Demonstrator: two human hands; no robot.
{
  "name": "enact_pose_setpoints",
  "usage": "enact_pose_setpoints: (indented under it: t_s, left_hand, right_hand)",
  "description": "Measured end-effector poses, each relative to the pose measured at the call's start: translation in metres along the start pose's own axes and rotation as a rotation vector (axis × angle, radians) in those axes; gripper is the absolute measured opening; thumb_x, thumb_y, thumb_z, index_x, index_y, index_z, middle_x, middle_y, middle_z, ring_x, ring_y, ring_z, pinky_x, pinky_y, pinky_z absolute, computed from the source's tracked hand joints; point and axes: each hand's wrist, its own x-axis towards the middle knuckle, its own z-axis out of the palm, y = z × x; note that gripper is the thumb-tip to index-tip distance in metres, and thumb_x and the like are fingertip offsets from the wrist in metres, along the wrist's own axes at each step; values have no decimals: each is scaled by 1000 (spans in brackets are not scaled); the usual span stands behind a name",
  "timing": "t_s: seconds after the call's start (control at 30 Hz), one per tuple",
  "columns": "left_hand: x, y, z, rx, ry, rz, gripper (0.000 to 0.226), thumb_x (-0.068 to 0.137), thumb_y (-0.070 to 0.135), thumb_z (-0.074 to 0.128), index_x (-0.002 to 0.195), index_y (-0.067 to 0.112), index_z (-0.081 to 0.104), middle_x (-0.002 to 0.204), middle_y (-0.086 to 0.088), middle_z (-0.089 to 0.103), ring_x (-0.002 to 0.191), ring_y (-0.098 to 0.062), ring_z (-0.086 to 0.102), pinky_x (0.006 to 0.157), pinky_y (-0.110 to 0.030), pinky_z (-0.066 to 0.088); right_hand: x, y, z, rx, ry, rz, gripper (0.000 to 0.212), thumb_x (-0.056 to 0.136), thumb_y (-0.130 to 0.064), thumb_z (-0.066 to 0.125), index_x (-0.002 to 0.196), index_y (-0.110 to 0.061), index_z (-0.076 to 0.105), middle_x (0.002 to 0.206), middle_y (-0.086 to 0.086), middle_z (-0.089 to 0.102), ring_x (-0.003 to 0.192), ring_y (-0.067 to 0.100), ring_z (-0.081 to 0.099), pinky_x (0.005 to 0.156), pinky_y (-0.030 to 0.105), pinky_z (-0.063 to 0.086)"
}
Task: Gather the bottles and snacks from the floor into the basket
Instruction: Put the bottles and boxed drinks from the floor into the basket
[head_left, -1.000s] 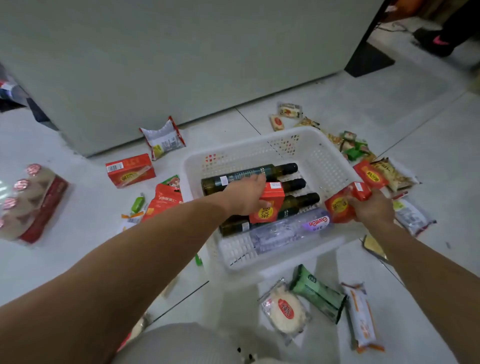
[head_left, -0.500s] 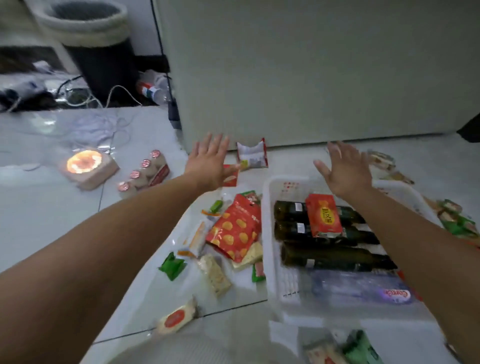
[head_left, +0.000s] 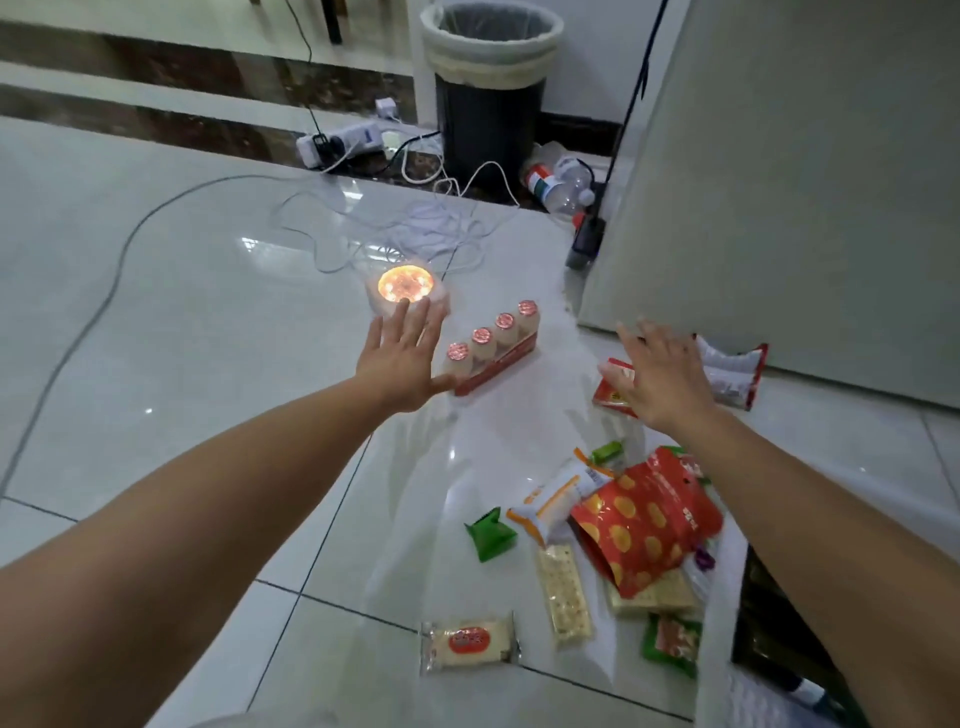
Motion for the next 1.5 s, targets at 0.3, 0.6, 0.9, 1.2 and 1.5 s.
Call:
enact_pose_setpoints:
  t_s: [0.3,0.6,0.9,1.2,1.5]
  left_hand:
    - [39,14,42,-172,-110,-25,103,86,64,47,149,16,-18,158,-6,-21,146,-24,-18,118,-43,-3]
    - [75,44,59,-453,7,-162,59,84,33,68,126,5,37,126,-17,39,111,-34,44,87,-43,45]
    - [65,51,53,-532,-135,-272,29,89,22,50,110,2,51,114,-20,59,100,-36,56,73,-34,40]
    - [34,72,-7,-749,-302,-118,25,84,22,68,83,5,50,90,-12,51,76,-30,56,70,-40,56]
    - [-14,218,-55,-870,-543,394,32,85,20,71,101,-4,59,92,-12,53,82,-22,57,67,-37,57]
  right_hand:
    - [28,3,50,38,-185,75,72,94,-56,31,151,-27,-1,160,5,-7,147,24,-6,117,47,-3]
    - [42,28,72,-20,-184,160,77,86,-27,59,148,-23,13,145,8,32,134,29,28,109,46,23]
    - [29,26,64,-112,-240,167,54,82,-23,63,128,-24,34,115,6,58,111,26,52,93,42,36]
    - [-16,65,-12,259,82,282,54,85,-37,63,132,-22,43,118,13,60,110,35,55,84,43,47]
    - [-156,189,-62,206,132,731,47,86,-36,60,127,-15,49,108,18,64,98,36,61,82,39,50]
